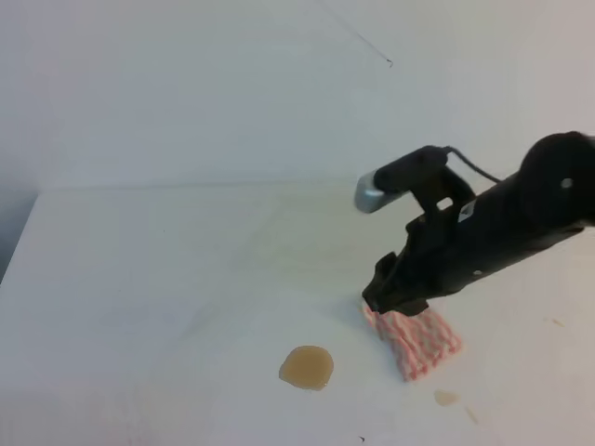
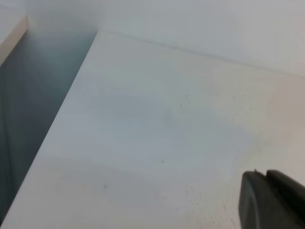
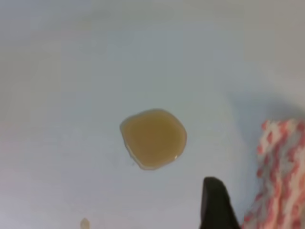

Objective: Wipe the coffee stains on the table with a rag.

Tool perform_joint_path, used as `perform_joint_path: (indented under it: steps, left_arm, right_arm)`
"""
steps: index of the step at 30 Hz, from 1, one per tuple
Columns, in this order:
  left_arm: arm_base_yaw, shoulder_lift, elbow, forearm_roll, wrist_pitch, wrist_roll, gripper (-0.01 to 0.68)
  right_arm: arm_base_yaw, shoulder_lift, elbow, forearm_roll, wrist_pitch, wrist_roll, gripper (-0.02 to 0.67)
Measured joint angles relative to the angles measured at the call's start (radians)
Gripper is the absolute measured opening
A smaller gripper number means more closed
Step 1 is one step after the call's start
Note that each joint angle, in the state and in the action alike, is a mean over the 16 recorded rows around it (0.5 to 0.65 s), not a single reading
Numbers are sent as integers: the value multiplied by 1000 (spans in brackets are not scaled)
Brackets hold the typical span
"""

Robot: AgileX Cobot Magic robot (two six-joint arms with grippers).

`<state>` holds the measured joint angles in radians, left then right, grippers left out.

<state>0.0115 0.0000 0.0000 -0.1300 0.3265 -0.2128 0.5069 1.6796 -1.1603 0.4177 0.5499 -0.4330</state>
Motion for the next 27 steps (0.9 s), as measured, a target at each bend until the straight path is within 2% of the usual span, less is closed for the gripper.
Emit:
perform_joint_path:
  steps: [5,10,21,27]
  left_arm:
    - [0,0,0,0,0,0,1]
    - [0,0,0,0,0,0,1]
    - [0,0,0,0,0,0,1]
    - [0,0,0,0,-1,0,1]
  right_arm:
    - [29,97,-66,-102,61,60,385]
    - [40,182,-112,-186,91,122,412]
    - [41,312,-173,-259,93,174,411]
    - [41,349,-188,-280,95,181,343]
